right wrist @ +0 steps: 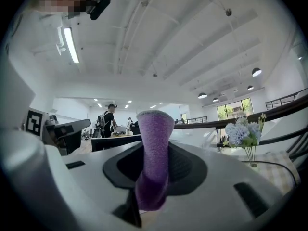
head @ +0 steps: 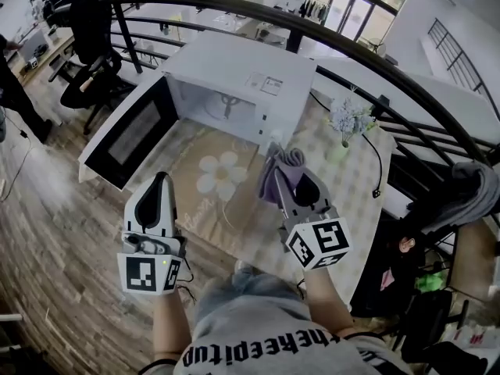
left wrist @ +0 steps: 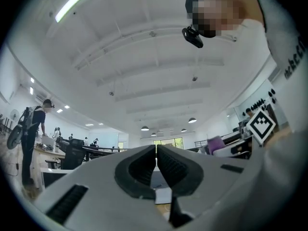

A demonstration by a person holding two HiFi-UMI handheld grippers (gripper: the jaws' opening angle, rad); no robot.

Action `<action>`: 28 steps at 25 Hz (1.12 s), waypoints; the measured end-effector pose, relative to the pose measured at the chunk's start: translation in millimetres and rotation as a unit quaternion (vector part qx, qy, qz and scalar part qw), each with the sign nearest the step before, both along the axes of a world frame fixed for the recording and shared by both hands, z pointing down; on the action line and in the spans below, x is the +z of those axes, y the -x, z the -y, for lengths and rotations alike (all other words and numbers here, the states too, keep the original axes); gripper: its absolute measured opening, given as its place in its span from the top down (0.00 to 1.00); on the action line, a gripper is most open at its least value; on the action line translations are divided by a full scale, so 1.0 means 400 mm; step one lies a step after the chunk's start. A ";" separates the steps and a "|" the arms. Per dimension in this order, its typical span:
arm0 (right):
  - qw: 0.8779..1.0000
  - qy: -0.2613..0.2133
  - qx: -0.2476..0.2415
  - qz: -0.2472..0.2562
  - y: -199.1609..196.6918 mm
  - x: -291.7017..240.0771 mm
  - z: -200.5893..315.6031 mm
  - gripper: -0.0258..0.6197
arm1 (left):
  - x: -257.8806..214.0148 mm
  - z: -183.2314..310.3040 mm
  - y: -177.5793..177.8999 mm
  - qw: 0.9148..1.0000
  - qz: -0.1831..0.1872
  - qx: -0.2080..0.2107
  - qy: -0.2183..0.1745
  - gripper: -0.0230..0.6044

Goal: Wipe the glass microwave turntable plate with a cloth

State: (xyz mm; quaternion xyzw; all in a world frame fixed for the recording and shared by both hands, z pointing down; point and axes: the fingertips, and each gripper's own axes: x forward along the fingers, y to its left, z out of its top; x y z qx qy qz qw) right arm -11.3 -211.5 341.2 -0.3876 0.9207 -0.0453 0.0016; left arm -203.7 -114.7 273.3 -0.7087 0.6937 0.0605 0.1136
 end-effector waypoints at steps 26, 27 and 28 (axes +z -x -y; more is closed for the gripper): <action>0.930 0.342 0.084 -0.103 0.166 0.585 0.157 0.79 | 0.153 0.239 0.095 0.989 -0.022 0.126 0.073 0.95; 0.928 0.345 0.086 -0.111 0.180 0.600 0.161 0.79 | 0.158 0.241 0.105 0.989 -0.021 0.127 0.077 0.95; 0.926 0.347 0.089 -0.121 0.191 0.615 0.166 0.79 | 0.163 0.242 0.115 0.988 -0.021 0.128 0.080 0.95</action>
